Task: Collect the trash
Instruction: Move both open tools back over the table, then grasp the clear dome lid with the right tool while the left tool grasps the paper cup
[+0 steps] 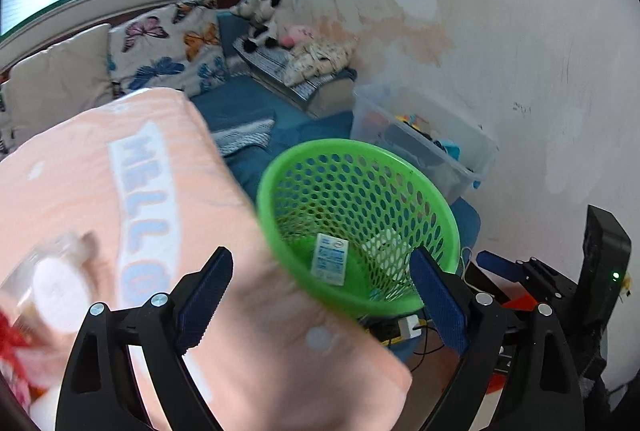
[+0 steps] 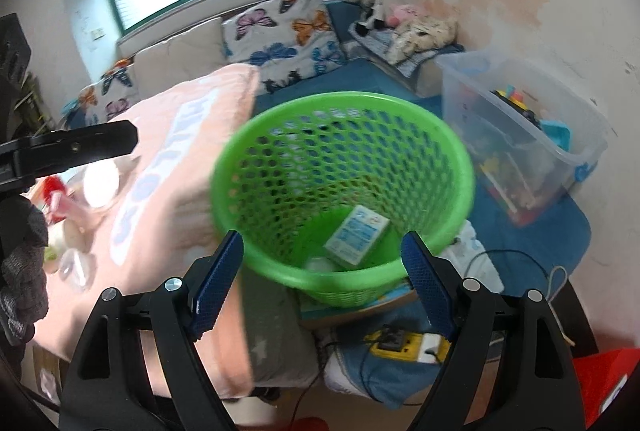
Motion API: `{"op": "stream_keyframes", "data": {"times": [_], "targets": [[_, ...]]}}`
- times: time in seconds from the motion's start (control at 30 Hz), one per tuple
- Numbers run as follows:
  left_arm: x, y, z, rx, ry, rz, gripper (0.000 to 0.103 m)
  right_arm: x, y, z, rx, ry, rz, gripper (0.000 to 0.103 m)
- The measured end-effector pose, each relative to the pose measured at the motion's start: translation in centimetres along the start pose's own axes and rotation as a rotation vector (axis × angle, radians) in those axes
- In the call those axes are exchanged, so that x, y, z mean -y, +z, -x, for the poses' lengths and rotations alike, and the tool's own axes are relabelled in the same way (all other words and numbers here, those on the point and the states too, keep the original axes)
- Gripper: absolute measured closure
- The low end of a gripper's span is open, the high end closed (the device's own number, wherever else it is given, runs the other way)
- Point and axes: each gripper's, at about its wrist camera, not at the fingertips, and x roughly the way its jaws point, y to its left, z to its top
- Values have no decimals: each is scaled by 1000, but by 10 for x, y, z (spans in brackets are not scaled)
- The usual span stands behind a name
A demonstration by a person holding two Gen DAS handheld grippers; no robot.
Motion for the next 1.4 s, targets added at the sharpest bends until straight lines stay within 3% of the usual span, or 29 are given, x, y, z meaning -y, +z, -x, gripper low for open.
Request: {"op": "stream_keyframes", "data": {"times": [0.33, 0.67, 1.0, 1.4], "targets": [[-62, -47, 79, 97, 154, 98, 16, -70, -3, 1, -8, 121, 109, 19], [-134, -108, 131, 128, 290, 275, 16, -138, -14, -12, -54, 244, 229, 19], [-172, -151, 153, 133, 340, 390, 24, -211, -37, -32, -118, 393, 352, 19], [-179, -173, 158, 126, 323, 400, 33, -254, -45, -59, -155, 429, 417, 31]]}}
